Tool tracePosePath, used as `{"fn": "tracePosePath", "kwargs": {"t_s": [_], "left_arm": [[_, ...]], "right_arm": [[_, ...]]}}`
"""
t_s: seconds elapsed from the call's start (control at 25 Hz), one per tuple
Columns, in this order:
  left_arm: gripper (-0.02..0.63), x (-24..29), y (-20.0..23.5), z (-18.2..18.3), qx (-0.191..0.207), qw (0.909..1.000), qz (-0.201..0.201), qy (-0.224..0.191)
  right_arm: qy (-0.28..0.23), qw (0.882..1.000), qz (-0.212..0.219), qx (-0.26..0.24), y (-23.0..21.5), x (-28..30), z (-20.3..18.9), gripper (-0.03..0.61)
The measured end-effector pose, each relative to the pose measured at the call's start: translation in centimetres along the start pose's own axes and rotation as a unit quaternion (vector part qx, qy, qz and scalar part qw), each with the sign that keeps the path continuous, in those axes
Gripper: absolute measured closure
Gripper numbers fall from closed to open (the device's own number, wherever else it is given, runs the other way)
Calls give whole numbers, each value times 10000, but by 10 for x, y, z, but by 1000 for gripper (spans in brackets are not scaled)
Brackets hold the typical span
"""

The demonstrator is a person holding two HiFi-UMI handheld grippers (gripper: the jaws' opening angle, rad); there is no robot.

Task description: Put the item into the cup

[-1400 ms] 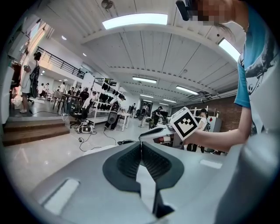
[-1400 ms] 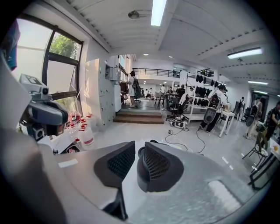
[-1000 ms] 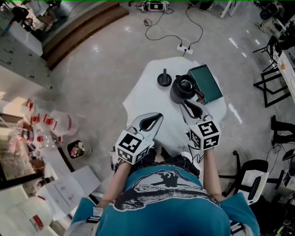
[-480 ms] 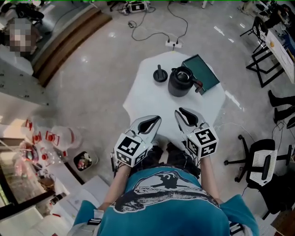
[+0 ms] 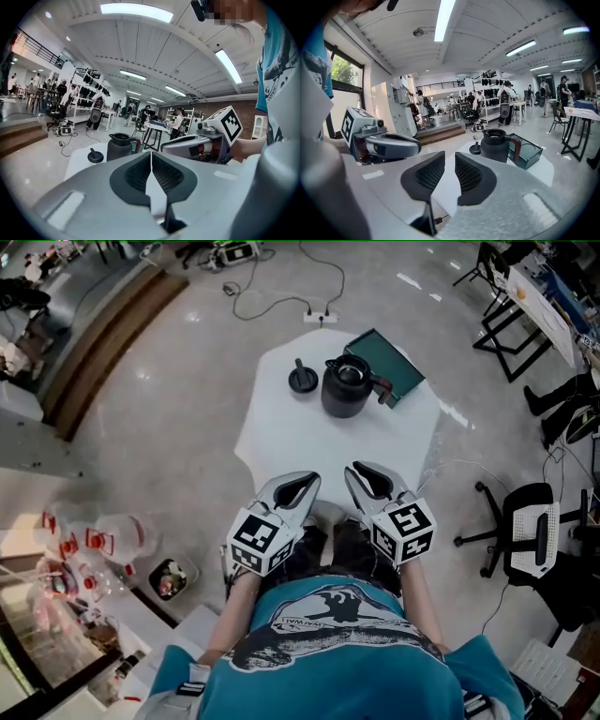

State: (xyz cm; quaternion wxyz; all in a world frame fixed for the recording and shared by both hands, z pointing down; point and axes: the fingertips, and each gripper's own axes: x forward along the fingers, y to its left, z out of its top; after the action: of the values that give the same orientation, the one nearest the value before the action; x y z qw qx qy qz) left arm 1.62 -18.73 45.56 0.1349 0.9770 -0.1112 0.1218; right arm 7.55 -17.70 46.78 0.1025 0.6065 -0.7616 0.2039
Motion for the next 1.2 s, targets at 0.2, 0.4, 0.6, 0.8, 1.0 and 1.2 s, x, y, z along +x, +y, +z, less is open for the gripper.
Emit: {"fn": "tracePosePath", "kwargs": {"t_s": [0.2, 0.4, 0.6, 0.8, 1.0, 1.2], "left_arm": [[597, 7, -13, 5, 58, 9998, -168, -53], [597, 5, -19, 5, 87, 9997, -205, -29], [597, 9, -37, 3, 118, 9996, -239, 14], [597, 14, -64, 3, 159, 9994, -302, 26], [594, 9, -93, -1, 285, 9989, -360, 82], [594, -6, -113, -12, 304, 9990, -276, 148]], "right_arm": [[-88, 9998, -128, 93, -6, -13, 1, 509], [-155, 9997, -160, 137, -4, -20, 1, 509], [-171, 9995, -188, 205, -5, -41, -9, 509], [-313, 9985, -224, 397, -8, -70, -17, 520], [-491, 9970, -252, 546, -6, -94, -25, 526], [-545, 9963, -160, 646, 9, -113, -41, 526]]}}
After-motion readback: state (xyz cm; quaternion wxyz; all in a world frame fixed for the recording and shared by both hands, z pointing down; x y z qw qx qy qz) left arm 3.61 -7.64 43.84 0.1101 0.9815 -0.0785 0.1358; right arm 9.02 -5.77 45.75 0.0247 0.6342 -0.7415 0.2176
